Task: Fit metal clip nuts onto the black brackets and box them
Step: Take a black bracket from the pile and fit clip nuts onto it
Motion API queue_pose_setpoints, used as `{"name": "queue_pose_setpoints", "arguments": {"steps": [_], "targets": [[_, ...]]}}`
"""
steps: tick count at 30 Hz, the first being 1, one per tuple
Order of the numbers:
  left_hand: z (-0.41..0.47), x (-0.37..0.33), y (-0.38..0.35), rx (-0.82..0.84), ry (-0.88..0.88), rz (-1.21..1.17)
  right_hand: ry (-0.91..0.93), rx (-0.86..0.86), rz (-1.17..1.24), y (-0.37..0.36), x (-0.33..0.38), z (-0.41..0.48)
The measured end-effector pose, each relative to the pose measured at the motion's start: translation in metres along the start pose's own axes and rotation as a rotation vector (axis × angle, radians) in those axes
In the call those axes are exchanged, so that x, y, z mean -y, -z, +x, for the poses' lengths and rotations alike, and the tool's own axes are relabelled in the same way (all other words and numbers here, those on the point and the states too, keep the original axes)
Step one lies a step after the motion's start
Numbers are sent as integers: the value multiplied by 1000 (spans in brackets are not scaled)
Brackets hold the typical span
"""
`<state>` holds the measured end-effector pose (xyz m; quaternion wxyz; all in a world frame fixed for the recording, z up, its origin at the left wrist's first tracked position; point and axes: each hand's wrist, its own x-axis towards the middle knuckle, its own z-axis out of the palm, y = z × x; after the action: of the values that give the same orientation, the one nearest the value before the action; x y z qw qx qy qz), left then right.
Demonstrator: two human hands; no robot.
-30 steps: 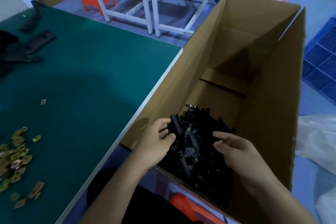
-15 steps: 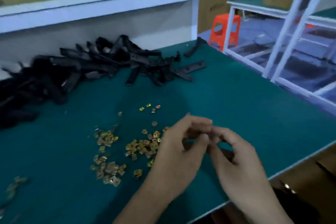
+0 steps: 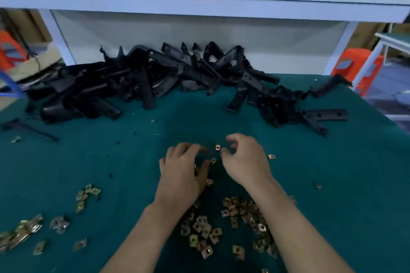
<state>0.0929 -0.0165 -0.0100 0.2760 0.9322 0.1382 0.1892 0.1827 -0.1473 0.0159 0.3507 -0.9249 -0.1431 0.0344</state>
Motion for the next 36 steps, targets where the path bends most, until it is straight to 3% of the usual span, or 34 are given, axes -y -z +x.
{"name": "queue_pose_setpoints", "arguments": {"steps": [11,14,17,19,21,24,27,30,36], "targets": [[13,15,0,-144,117,-394,-130,-262,-372,-15,2,148],[15,16,0,-207,163,-454,-36,-296,-304,-16,0,143],[29,13,4,-205,206,-542,129,-517,-181,5,-18,131],[56,9,5,-159,208,-634,79,-692,-98,37,-40,139],[94,-2,-1,-88,183,-699,-112,-792,-48,73,-72,150],[154,-31,-33,53,153,-678,-457,-721,-93,101,-119,160],[198,-59,-78,260,138,-554,-600,-579,-51,103,-141,173],[233,-73,-110,362,155,-446,-551,-481,-102,98,-143,191],[268,-72,-132,376,53,-332,-367,-268,-158,77,-126,210]]}}
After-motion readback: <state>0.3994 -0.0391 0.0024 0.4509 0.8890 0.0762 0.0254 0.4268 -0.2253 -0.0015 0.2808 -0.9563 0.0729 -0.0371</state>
